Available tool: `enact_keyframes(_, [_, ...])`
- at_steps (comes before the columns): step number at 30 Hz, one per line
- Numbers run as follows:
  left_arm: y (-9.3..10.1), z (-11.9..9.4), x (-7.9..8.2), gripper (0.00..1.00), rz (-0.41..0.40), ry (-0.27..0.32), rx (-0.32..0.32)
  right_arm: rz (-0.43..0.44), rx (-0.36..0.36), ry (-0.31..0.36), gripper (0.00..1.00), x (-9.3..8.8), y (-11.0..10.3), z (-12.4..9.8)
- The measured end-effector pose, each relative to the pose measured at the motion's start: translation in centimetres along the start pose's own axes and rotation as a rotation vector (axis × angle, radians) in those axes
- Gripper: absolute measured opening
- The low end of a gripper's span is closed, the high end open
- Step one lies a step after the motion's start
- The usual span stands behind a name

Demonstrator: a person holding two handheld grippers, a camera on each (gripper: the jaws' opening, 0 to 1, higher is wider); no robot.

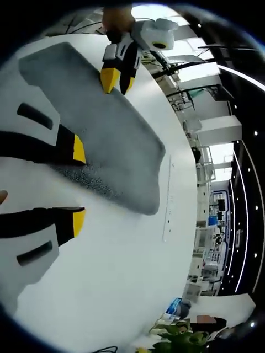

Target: Fold the towel on the table until its edges align and the towel forms a compact rectangular stack.

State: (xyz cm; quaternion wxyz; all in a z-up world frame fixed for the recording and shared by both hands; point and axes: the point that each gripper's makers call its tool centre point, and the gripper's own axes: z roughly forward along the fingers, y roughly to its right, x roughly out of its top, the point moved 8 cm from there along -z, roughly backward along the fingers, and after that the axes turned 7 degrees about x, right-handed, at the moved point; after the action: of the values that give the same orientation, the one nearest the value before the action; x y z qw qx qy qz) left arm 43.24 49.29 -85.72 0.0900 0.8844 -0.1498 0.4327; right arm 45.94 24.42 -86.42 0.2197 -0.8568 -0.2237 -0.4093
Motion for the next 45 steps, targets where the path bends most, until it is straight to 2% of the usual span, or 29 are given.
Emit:
enact_keyframes(3, [0.0, 0.3, -0.2, 0.35, -0.028, -0.004, -0.004, 0.002, 0.004, 0.005, 0.26, -0.1, -0.1, 0.1])
enact_keyframes(5, [0.4, 0.4, -0.5, 0.29, -0.078, -0.005, -0.038, 0.017, 0.029, 0.017, 0.21, -0.3, -0.3, 0.2])
enact_keyframes(6, [0.4, 0.4, -0.5, 0.26, -0.065, 0.004, -0.043, 0.031, 0.057, 0.027, 0.15, -0.4, -0.4, 0.3])
enact_keyframes(8, [1.0, 0.2, -0.4, 0.21, -0.067, 0.007, -0.063, 0.037, 0.065, 0.039, 0.11, -0.6, -0.6, 0.4])
enact_keyframes(10, [1.1, 0.0, -0.3, 0.2, -0.068, 0.013, -0.059, 0.022, 0.063, 0.05, 0.1, -0.6, -0.7, 0.4])
enact_keyframes(13, [1.2, 0.2, -0.2, 0.14, -0.061, 0.013, -0.086, 0.032, 0.075, 0.06, 0.09, -0.7, -0.6, 0.4])
enact_keyframes(18, [1.6, 0.1, -0.1, 0.11, -0.036, 0.017, -0.083, 0.001, 0.073, 0.043, 0.07, -0.5, -0.7, 0.4])
enact_keyframes(21, [1.8, 0.2, -0.2, 0.11, -0.023, 0.021, -0.065, 0.047, 0.074, 0.053, 0.07, -0.8, -0.4, 0.2])
enact_keyframes(27, [3.8, 0.1, -0.4, 0.1, 0.026, 0.013, -0.071, 0.024, 0.052, 0.047, 0.06, -1.7, -0.2, -1.6])
enact_keyframes(31, [5.6, -0.3, -1.0, 0.1, 0.034, 0.017, -0.097, 0.085, 0.023, 0.067, 0.06, -3.2, 0.4, -3.5])
enact_keyframes(37, [8.2, -1.3, -2.1, 0.1, 0.072, 0.021, -0.12, 0.075, -0.026, 0.061, 0.06, -4.9, 0.1, -6.1])
enact_keyframes(43, [9.3, -2.5, -3.2, 0.1, 0.033, 0.02, -0.126, 0.039, -0.05, 0.044, 0.06, -5.2, -0.1, -6.8])
enact_keyframes(45, [9.5, -2.7, -3.4, 0.1, 0.038, 0.023, -0.121, 0.054, -0.056, 0.044, 0.06, -5.1, -0.1, -6.7])
